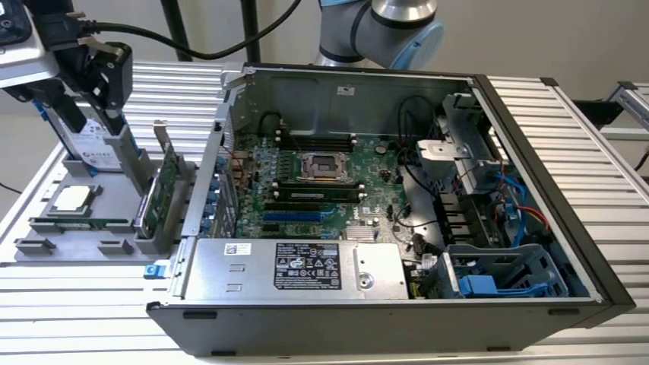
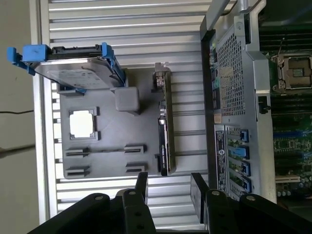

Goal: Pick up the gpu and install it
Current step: 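Pick up the gpu and move the gpu toward the slot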

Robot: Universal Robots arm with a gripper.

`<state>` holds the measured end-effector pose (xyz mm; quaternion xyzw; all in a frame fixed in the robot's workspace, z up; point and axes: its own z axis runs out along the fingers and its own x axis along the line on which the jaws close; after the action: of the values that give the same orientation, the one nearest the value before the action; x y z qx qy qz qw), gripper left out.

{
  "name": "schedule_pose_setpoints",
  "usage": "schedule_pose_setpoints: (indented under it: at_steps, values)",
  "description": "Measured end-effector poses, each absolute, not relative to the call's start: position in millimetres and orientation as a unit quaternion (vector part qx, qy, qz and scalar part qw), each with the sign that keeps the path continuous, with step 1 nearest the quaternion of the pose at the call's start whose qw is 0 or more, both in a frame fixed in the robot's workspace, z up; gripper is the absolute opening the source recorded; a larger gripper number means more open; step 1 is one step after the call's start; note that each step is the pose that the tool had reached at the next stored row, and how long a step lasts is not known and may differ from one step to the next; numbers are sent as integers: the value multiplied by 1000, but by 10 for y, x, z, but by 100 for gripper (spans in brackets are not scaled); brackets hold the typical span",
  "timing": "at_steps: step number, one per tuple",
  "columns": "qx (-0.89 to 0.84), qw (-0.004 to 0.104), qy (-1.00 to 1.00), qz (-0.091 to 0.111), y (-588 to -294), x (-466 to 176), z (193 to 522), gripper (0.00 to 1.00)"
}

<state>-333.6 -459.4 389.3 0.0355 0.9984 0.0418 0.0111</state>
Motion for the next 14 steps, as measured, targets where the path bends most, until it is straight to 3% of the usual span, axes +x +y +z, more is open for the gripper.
schedule_pose_setpoints:
  at_steps: [14]
  values:
    - [36, 11, 998, 42, -4594, -3336, 3846, 100]
